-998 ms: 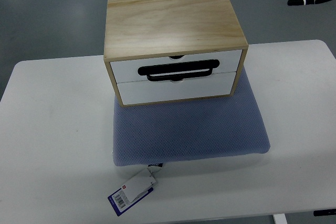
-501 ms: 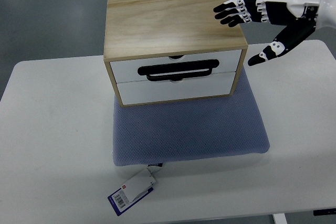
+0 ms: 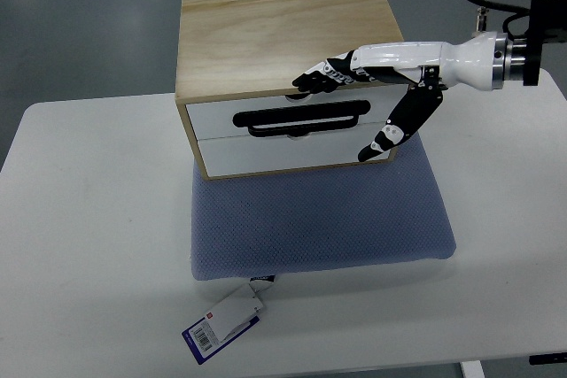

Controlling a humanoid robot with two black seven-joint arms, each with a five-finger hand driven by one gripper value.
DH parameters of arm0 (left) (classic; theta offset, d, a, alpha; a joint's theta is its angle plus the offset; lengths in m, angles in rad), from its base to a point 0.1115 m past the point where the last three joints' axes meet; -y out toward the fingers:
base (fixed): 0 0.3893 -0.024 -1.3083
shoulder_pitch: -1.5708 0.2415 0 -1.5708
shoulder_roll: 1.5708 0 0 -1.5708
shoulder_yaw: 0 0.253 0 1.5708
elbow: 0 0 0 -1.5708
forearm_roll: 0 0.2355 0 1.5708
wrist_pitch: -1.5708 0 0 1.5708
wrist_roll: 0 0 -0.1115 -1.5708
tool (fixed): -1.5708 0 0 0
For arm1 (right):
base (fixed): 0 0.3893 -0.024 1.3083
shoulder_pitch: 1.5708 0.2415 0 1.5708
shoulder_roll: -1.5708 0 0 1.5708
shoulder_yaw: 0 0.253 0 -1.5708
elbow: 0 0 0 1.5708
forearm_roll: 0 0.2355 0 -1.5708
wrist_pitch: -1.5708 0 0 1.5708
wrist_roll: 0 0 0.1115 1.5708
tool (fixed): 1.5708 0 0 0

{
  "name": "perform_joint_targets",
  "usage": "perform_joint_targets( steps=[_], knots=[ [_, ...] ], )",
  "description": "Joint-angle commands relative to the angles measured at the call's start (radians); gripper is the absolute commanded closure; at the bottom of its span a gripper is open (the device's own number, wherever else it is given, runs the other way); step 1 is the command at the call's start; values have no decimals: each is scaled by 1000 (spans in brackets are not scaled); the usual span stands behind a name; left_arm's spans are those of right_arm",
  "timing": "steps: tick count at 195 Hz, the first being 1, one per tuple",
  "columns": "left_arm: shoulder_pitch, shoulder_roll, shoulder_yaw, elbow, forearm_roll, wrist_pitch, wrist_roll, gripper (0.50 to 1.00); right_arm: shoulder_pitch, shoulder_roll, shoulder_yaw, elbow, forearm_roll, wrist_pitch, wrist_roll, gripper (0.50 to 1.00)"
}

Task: Open wood drawer with right hand
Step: 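Reach the right hand toward the upper drawer's black handle, then hook the right hand fingers around the upper drawer's black handle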

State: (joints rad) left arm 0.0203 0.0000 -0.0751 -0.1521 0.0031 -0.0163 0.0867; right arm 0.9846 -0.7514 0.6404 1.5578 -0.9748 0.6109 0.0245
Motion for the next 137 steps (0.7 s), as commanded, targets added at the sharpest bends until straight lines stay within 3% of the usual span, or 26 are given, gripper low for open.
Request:
perform_joint_targets(
  steps=[1, 137],
  knots=[
    [0, 0, 0, 0, 0, -1, 1, 500, 5, 44, -25, -41, -31, 0, 0, 562],
    [0, 0, 0, 0, 0, -1, -1, 500, 9, 179, -61, -185, -137, 0, 0, 562]
  ],
)
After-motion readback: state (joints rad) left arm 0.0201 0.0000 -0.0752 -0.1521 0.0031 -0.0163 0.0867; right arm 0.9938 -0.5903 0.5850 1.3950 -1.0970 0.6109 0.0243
